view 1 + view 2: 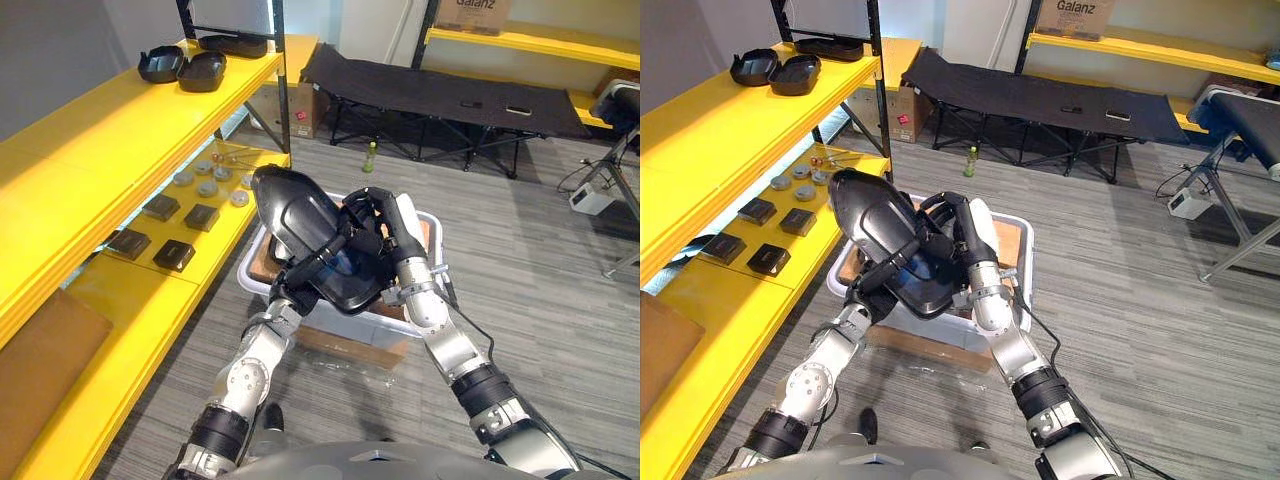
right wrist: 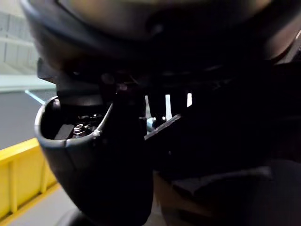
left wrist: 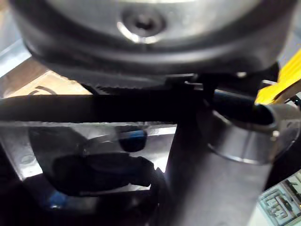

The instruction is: Walk over and take three plastic housings, then place them on the shelf

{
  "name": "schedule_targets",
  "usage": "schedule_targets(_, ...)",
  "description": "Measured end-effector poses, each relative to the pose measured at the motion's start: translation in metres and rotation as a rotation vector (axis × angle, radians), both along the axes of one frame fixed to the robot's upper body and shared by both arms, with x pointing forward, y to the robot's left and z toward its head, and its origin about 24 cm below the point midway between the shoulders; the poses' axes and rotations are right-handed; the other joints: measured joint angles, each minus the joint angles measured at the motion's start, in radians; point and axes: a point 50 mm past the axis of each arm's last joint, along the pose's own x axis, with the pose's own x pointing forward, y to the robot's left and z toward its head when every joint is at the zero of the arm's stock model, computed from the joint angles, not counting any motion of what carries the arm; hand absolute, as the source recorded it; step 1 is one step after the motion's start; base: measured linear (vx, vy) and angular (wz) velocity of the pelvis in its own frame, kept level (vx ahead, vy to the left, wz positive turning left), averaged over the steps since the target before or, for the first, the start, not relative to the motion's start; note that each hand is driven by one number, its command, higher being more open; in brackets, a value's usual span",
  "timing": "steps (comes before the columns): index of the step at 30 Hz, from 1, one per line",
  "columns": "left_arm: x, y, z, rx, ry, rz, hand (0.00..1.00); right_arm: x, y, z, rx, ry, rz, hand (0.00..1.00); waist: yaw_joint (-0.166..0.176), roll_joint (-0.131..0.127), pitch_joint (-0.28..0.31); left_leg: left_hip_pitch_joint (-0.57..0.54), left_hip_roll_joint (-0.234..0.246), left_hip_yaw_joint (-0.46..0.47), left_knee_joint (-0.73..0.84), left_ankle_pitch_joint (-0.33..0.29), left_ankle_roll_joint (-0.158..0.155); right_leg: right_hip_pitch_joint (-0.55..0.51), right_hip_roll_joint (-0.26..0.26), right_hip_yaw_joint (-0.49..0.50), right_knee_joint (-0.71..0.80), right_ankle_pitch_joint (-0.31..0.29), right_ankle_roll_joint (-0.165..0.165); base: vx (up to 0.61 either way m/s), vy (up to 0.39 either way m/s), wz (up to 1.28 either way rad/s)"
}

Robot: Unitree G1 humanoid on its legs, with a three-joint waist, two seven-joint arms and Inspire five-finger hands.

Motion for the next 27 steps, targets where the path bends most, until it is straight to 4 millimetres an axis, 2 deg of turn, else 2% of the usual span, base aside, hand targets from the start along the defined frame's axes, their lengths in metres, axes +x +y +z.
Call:
schedule_targets(9,-0.004,-0.007,-0.002,-0.016,-0.013,-0.05,0.0,-0.001,-0.002,-0.002,-0.008,0.007,-0.001,0.0,0.0,-0.014,-0.009,-0.001,0.0,0.0,0.0,-0.006,-0.009,0.005,0.002,0.001,-0.014,0.003,0.0,0.0,0.0,0.0)
schedule_targets(14,-0.002,0.001,-0.009,-0.002,0.014,0.015,0.0,-0.008,0.012,0.003,0.022,-0.05,0.072,0.0,-0.005,-0.017,-0.011,0.002,0.001,0.0,0.0,-0.009,-0.012,0.009,0.002,0.0,-0.015,0.003,-0.001,0.0,0.0,0.0)
schedule_targets(24,-0.002,0.008,-0.008,0.05,-0.004,0.042,0.0,-0.012,0.019,-0.002,0.067,-0.036,0.05,0.0,0.0,-0.032,-0.018,0.002,-0.007,-0.014,0.0,-0.009,-0.012,0.015,0.002,-0.019,-0.009,-0.008,-0.013,0.0,0.0,0.04)
schedule_targets(25,-0.002,0.008,-0.007,0.052,-0.004,0.044,0.0,-0.012,0.019,-0.002,0.067,-0.036,0.05,1.0,0.0,-0.033,-0.018,0.002,-0.007,-0.015,0.0,-0.009,-0.013,0.014,0.002,-0.02,-0.006,-0.009,-0.014,-0.01,0.003,0.04)
schedule_targets(27,-0.002,0.008,-0.006,0.062,-0.005,0.051,0.0,-0.013,0.021,-0.003,0.075,-0.033,0.048,1.0,-0.001,-0.033,-0.018,0.003,-0.007,-0.02,0.0,-0.008,-0.014,0.013,0.002,-0.024,0.005,-0.016,-0.017,-0.01,-0.003,0.05)
